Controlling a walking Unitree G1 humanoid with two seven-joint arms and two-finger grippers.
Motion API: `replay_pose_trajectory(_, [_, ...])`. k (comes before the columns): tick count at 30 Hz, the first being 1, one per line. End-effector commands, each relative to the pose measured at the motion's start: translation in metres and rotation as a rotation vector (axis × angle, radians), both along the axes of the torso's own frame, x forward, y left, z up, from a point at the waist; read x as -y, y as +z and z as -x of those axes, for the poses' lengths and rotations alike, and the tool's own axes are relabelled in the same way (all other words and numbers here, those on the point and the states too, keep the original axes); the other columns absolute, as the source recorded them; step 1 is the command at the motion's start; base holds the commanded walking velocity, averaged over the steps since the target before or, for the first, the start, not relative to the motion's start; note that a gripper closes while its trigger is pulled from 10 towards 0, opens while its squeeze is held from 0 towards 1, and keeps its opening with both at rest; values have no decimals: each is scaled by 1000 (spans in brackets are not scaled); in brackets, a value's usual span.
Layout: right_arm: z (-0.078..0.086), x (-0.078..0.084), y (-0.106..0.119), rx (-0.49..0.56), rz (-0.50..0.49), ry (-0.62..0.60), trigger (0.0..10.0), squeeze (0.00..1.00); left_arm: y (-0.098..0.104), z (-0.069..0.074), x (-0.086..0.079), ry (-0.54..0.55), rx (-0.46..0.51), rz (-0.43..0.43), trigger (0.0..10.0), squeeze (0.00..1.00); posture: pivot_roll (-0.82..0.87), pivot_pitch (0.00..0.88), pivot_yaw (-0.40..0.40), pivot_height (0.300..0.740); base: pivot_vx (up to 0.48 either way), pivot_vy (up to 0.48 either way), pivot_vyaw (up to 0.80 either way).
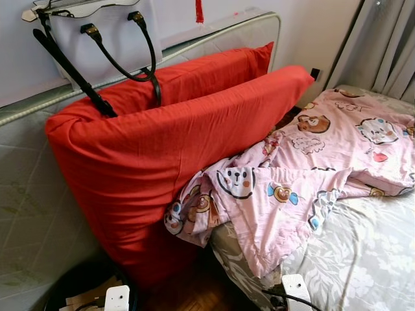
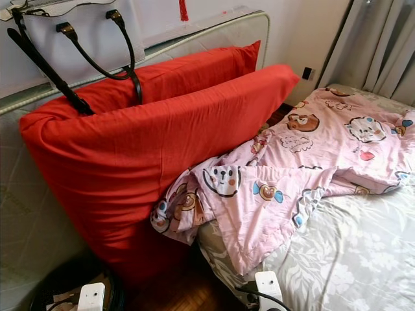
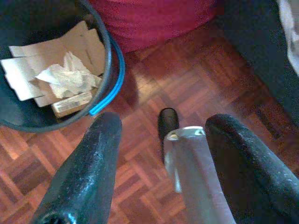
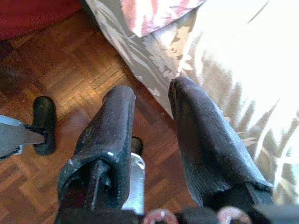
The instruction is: Clean up the room
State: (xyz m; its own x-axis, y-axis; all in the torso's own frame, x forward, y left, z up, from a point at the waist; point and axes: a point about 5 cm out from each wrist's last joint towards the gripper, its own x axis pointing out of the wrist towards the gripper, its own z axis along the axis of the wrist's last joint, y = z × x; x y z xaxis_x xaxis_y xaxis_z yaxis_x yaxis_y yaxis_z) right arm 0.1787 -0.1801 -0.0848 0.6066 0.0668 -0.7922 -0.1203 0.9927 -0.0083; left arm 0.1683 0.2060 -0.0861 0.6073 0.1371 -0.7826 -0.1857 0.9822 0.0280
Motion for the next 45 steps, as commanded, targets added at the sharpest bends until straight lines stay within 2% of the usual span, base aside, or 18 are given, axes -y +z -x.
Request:
replay_pose_trajectory(1, [-1,0,0,2,5,11,10000,0,-1,2,0,9,-12,6,10000,0,-111,17,-22,740,0,0,0])
replay_pose_trajectory(14, [0,-1,0,-7,13,42,10000,0,-2,4,-1,12,-16,3,10000,0,-113,28,-16,740,171,0,0])
replay_pose_trajectory(21, [1,-2,-1,-11,19,48,10000,0,-2,4,-2,6,-17,-2,10000,0,-111,28,-14,740,334,0,774])
replay_pose_trajectory(31, [1,0,-1,-8,25,29,10000,0,-1,3,-2,6,-12,-2,10000,0,-110,29,-16,740,305,0,0])
replay_pose_trajectory(34, [0,0,0,-1,29,19,10000,0,-1,2,-1,6,0,8,10000,0,-110,31,-17,740,0,0,0])
replay_pose_trajectory(39, [1,3,1,50,11,-123,10000,0,1,0,-2,-5,29,8,10000,0,-108,34,-15,740,0,0,0])
replay_pose_trajectory(43, [-1,4,3,80,23,-129,10000,0,2,-1,-2,-8,47,-7,10000,0,-104,40,-19,740,0,0,0])
replay_pose_trajectory(45, [-3,3,5,124,13,-130,10000,0,4,-1,-3,24,80,-10,10000,0,-106,42,-21,740,0,0,0])
